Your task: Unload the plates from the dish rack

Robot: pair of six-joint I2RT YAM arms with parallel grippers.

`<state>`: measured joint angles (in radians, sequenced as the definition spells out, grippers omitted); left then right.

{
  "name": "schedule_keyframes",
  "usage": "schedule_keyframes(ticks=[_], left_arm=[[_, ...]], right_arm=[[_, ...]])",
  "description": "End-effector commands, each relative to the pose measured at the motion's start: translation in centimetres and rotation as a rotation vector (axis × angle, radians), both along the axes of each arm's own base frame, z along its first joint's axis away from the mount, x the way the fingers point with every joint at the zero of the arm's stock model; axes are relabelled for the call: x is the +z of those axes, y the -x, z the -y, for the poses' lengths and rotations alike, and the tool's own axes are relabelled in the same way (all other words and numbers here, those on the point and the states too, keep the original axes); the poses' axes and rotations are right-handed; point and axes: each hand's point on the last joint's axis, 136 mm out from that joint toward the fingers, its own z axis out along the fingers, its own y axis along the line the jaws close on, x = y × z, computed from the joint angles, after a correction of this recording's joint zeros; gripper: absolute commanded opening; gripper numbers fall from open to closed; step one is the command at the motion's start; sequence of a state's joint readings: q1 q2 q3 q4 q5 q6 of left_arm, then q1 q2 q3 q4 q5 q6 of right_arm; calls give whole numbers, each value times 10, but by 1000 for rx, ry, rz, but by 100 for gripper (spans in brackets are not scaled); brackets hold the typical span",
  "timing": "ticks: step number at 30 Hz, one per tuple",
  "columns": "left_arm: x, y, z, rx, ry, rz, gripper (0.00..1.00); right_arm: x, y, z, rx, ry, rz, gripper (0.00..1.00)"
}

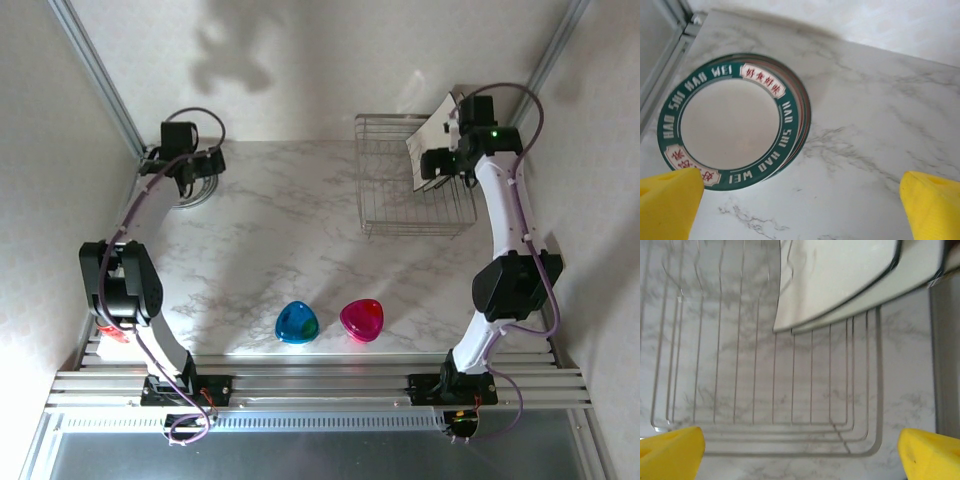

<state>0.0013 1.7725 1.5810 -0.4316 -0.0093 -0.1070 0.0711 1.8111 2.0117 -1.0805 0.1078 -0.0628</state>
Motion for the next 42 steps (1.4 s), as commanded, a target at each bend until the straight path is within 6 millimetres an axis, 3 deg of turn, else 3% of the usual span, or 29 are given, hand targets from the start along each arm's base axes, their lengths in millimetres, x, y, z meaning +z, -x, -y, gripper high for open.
schedule_keyframes(ticks=[1, 9, 18, 30, 42], left_arm=[[-14, 22, 20, -104, -25, -179, 100], [-17, 23, 40, -166, -26, -234, 99], [-19, 25, 52, -208, -20, -257, 100], [-29, 24, 55, -214, -20, -278, 100], [-31, 21, 59, -222, -13, -276, 100]], right_arm=[[7, -17, 3, -31, 20, 19, 99], [11, -71, 10, -38, 47, 66, 99], [-17, -117, 33, -84, 76, 98, 99], [-45, -142, 31, -62, 3, 105, 93], [-53, -156, 25, -56, -43, 128, 76]])
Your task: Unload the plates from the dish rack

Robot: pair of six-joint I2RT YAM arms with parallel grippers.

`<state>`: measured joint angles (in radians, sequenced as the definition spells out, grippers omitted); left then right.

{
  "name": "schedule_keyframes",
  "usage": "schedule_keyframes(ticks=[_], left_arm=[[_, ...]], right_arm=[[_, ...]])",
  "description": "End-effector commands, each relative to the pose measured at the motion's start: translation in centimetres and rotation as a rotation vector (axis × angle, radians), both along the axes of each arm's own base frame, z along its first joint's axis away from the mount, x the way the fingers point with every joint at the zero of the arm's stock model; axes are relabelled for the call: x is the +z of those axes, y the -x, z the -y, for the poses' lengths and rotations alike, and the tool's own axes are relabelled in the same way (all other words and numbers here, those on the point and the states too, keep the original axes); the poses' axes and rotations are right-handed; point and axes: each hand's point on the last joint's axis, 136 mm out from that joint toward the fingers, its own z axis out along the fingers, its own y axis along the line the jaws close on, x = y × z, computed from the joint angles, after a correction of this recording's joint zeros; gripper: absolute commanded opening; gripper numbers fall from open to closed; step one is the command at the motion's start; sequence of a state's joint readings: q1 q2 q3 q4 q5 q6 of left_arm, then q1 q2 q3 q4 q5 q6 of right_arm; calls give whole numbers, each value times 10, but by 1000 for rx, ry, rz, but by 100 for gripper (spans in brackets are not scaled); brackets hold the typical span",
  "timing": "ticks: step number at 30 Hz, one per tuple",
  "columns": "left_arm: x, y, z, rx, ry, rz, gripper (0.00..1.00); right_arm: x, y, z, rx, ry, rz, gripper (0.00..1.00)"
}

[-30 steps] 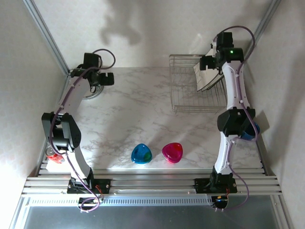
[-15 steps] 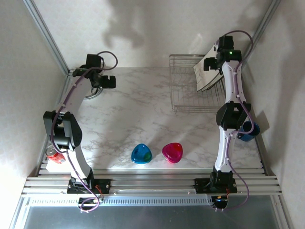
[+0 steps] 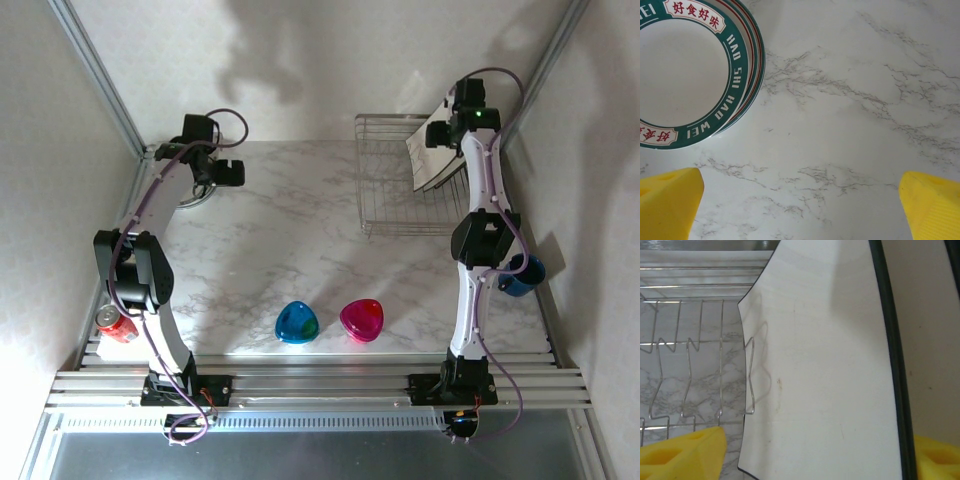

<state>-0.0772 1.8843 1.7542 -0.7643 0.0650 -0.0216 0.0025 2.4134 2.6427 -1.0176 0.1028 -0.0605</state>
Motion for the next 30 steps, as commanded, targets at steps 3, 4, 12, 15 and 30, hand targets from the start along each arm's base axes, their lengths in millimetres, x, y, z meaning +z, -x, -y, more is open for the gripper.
schedule_keyframes(ticks=[3, 4, 12, 15, 30], left_arm=[[6, -2, 8, -31, 4, 4, 100], [7, -2, 8, -30, 2, 5, 100], [8, -2, 9, -31, 1, 8, 99], [7, -2, 9, -32, 1, 5, 100], [8, -1, 9, -33, -2, 5, 100]], right_arm=[[10, -9, -5, 9, -35, 48, 69], [10, -9, -4, 7, -35, 50, 67], [15, -9, -4, -3, -37, 62, 41], [15, -8, -4, -3, -36, 59, 33], [24, -4, -11, 2, -40, 67, 0]])
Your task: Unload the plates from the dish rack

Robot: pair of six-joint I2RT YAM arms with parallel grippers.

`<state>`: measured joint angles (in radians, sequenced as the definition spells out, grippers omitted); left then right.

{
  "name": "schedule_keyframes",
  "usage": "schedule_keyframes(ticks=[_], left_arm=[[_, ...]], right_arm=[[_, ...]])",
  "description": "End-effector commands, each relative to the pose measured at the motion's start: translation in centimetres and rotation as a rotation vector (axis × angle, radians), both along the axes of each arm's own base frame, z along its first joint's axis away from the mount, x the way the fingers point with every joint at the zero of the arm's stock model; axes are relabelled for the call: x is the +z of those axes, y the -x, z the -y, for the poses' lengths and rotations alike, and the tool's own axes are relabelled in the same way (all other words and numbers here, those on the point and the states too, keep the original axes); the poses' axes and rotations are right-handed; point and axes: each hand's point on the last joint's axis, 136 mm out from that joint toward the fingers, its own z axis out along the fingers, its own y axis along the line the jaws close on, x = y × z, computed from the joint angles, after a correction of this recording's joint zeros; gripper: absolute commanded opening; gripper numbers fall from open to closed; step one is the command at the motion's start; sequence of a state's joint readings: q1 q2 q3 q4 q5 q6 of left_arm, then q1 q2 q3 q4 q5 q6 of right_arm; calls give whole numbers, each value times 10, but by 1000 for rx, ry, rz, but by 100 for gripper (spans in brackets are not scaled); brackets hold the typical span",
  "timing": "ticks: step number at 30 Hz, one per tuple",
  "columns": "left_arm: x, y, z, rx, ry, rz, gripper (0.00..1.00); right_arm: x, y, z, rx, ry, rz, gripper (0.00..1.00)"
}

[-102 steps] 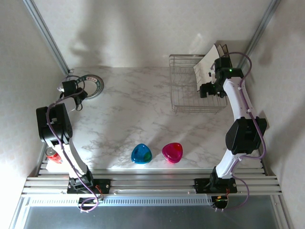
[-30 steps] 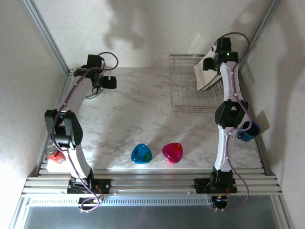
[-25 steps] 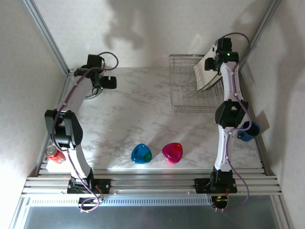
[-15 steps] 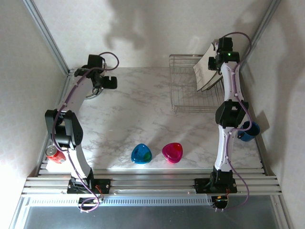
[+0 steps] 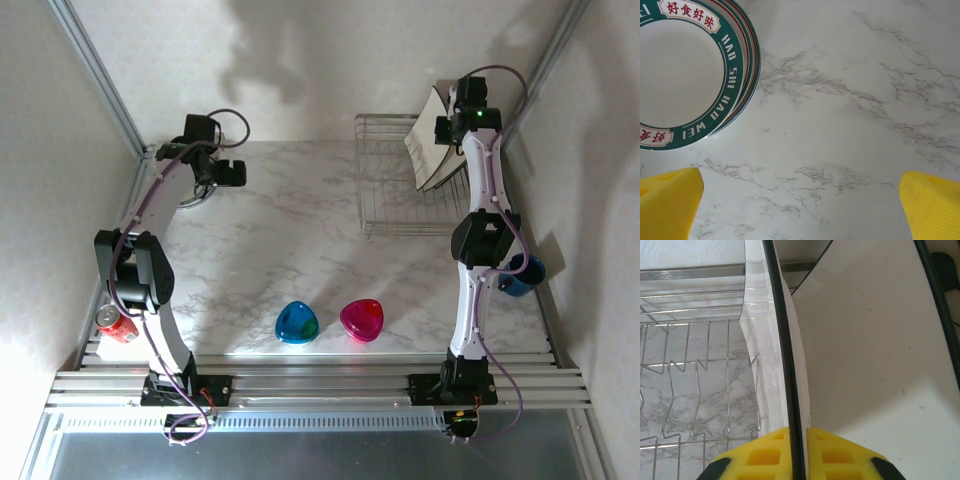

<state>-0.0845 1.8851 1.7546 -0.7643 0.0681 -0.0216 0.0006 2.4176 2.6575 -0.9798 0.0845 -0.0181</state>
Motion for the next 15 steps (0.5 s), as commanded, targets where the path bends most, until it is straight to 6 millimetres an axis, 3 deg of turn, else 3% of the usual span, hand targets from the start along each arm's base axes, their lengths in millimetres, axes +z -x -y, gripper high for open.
schedule_keyframes(ticks=[1, 15], left_arm=[[8, -1, 5, -23, -6, 5, 100], [3, 4, 4, -16, -6, -13, 100]], right_arm=[[17, 5, -11, 24, 1, 21, 0], [68, 21, -10, -12, 16, 102, 0]])
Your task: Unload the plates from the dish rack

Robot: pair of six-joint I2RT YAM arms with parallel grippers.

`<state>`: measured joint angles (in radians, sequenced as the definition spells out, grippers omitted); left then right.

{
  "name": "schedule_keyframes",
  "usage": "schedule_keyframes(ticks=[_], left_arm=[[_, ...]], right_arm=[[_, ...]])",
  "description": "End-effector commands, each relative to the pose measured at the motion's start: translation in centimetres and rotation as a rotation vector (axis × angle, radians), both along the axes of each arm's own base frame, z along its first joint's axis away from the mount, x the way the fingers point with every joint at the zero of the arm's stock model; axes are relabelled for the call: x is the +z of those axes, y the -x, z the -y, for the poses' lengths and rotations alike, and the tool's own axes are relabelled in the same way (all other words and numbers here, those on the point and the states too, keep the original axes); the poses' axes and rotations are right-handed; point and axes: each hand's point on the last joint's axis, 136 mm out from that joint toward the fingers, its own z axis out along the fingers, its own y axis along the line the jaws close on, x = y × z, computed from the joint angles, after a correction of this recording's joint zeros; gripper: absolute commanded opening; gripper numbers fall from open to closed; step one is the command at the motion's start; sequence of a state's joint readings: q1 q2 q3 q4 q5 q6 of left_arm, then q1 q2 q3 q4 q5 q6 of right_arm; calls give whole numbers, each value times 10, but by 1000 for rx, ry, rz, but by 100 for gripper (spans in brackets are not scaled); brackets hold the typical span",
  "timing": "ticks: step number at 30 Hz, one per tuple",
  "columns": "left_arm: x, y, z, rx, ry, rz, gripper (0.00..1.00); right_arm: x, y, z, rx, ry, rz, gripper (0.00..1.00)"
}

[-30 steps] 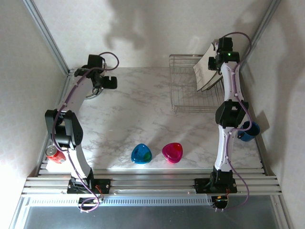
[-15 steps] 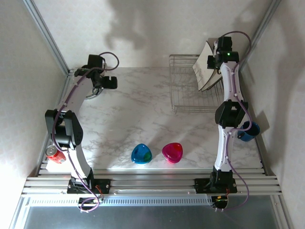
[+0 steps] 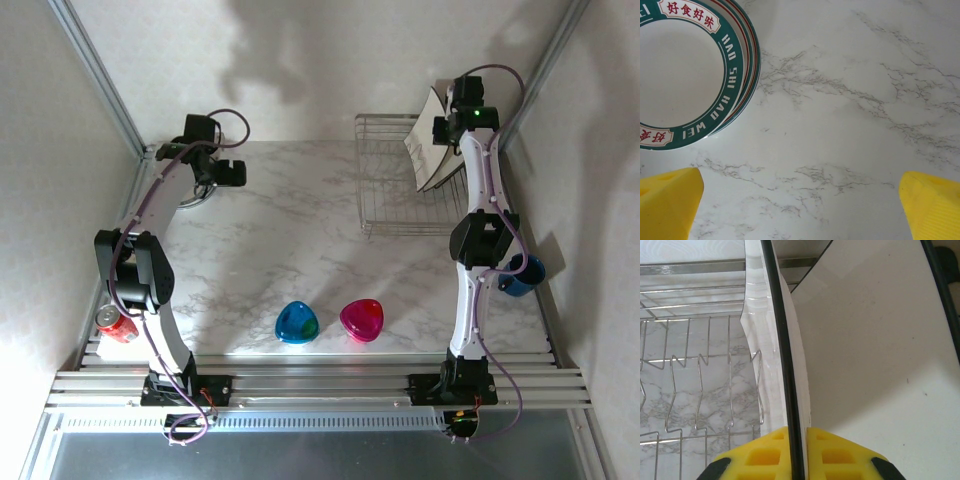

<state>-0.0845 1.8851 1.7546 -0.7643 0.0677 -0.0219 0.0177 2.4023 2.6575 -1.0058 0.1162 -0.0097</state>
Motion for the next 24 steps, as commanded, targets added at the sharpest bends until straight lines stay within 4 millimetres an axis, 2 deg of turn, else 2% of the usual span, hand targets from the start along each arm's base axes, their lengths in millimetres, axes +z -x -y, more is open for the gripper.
schedule_keyframes(ticks=[1, 16, 24], left_arm=[[3, 5, 4, -14, -8, -15, 100], [-3, 15, 4, -11, -6, -20, 100], [-4, 18, 6, -16, 1, -20, 100]], right_arm=[[68, 16, -5, -3, -1, 122, 0], [145, 40, -1, -28, 56, 278, 0], [183, 60, 3, -40, 104, 344, 0]])
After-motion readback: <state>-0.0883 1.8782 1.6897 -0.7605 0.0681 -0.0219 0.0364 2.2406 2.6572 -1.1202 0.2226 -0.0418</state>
